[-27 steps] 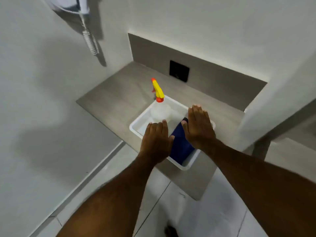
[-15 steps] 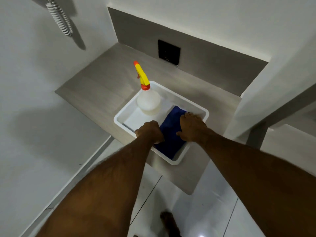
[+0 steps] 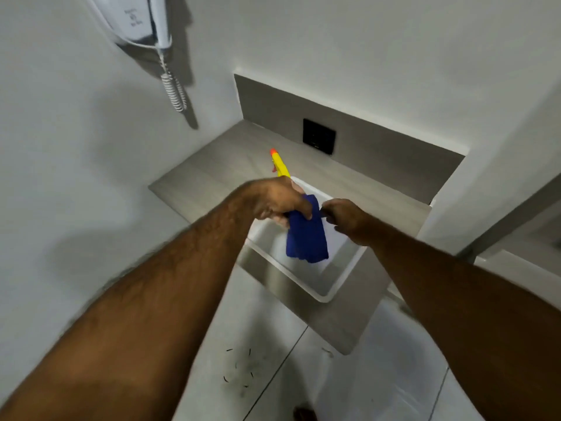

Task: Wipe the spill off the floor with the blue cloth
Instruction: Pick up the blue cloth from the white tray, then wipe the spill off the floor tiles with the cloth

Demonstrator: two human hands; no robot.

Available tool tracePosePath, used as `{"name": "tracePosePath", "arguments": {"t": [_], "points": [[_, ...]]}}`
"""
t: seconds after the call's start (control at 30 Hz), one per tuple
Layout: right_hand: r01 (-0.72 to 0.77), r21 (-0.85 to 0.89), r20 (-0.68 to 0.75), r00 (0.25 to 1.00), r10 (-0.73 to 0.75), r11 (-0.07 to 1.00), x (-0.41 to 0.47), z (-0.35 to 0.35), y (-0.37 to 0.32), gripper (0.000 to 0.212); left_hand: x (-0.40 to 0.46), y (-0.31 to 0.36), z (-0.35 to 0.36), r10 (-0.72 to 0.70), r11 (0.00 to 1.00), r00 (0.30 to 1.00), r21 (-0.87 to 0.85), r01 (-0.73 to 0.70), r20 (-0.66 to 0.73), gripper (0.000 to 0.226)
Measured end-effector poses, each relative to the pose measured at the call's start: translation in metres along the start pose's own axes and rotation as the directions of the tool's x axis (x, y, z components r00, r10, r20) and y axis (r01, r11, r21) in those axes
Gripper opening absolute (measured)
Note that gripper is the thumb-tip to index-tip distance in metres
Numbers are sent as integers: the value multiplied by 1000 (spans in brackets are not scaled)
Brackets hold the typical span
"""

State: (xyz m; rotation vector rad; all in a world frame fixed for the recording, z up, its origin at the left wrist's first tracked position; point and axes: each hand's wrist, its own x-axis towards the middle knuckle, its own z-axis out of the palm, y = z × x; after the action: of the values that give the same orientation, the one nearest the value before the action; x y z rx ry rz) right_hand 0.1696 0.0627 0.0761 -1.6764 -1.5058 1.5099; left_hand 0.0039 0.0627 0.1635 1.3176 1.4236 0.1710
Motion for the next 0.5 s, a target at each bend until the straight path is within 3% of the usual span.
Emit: {"name": "tracePosePath", "arguments": {"t": [0.07, 0.17, 0.23, 0.3, 0.37, 0.43, 0.5], "points": [[-135, 314, 172, 982, 84, 940, -19, 12, -21, 8, -37, 11, -24, 54, 998, 999, -30, -54, 1, 18], [-233, 695, 335, 942, -19, 680, -38, 47, -36, 43, -101, 8, -59, 106, 991, 993, -85, -102, 44, 20], [-297, 792, 414, 903, -113, 533, -51, 75, -44, 56, -140, -5, -78, 135, 987, 988, -93, -128, 69, 20], [-329, 828, 453, 870, -195, 454, -64, 109, -49, 74, -174, -33, -98, 140, 986, 989, -99, -135, 47, 21], [-292, 842, 440, 859, -262, 454, -76, 143, -52, 87, -201, -72, -117, 104, 988, 995, -112, -102, 9, 18], [-230, 810, 445, 840, -311, 539, -84, 172, -51, 73, -221, -119, -130, 46, 990, 999, -131, -48, -20, 18], [-215, 726, 485, 834, -264, 653, -89, 201, -48, 55, -234, -174, -137, -16, 985, 999, -170, 9, -42, 18]]}}
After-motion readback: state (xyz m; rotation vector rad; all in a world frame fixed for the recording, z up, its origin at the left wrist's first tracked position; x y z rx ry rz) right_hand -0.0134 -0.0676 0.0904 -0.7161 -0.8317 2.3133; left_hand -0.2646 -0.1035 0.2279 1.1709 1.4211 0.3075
